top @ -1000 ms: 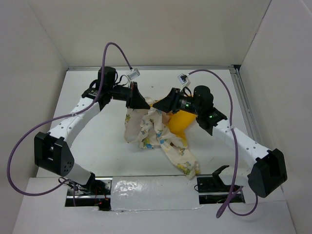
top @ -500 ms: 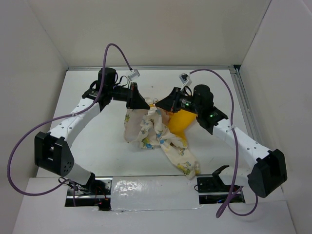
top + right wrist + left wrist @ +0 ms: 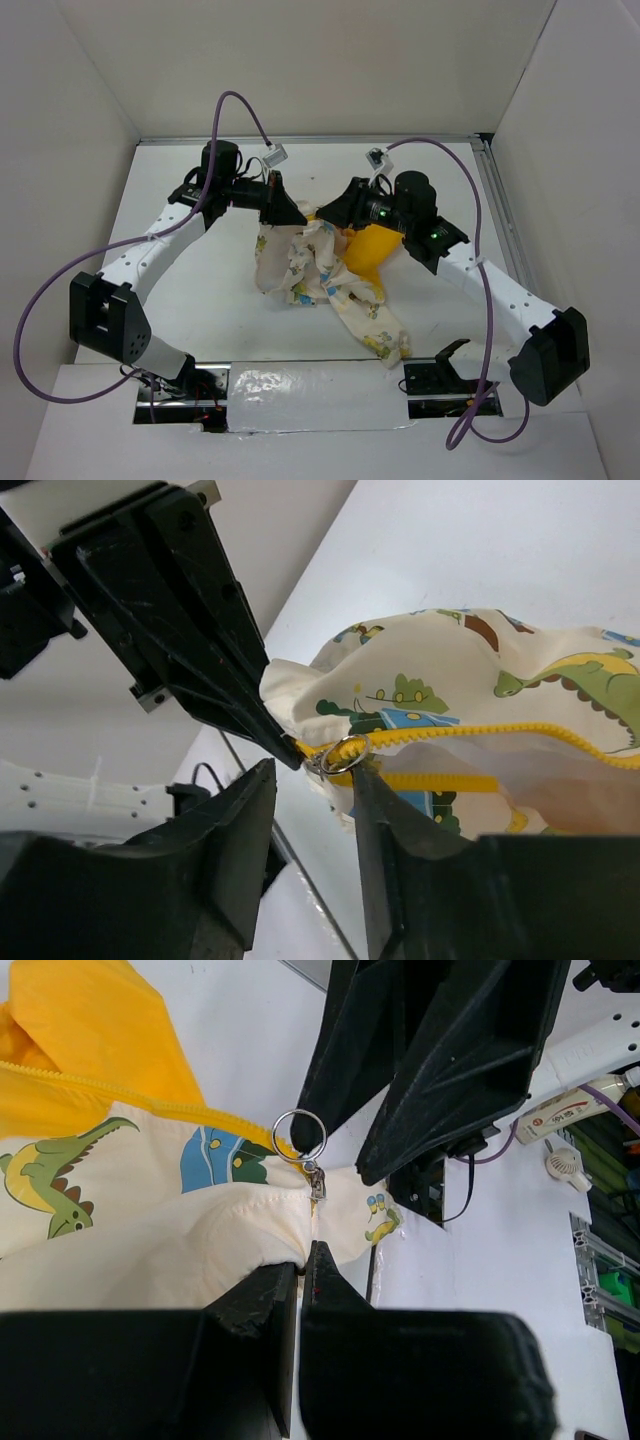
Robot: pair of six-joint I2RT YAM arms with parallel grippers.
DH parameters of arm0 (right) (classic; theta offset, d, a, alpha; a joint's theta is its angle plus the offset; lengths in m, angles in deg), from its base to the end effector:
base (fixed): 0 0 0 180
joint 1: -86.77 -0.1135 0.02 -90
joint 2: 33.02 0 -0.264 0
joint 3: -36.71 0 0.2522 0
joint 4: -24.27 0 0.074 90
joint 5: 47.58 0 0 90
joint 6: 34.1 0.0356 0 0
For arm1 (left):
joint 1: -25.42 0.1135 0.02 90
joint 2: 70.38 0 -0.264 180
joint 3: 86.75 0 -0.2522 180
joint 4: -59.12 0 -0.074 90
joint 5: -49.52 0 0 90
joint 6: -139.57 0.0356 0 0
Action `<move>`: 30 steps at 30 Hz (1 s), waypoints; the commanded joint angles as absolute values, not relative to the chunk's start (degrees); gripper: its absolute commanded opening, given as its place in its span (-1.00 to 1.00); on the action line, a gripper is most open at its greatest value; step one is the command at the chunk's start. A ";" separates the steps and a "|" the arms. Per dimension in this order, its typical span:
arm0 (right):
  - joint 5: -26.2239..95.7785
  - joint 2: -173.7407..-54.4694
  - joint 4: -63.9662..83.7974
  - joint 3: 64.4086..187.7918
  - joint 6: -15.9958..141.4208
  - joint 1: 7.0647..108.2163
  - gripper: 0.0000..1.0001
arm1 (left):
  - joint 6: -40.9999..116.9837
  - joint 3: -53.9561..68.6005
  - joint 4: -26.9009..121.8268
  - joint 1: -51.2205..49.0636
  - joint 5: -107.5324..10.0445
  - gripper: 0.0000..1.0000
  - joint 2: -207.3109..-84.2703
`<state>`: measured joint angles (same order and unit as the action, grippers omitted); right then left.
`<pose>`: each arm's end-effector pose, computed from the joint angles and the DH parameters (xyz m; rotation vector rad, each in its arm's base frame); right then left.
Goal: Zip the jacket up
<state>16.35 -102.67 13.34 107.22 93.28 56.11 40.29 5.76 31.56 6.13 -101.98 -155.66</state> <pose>0.2369 0.1586 0.3463 -0.2526 1.8879 1.2356 0.3035 -0.1394 0.3474 0.8743 1.8221 -1.3858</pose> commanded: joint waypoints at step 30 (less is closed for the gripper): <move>14.47 -104.30 15.08 110.32 98.35 55.83 0.15 | 42.89 7.07 35.52 5.73 -103.94 -1.00 -151.68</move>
<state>16.00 -105.08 10.81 109.47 97.37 55.89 40.86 6.76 32.30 6.09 -101.82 -153.58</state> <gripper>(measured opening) 0.578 0.118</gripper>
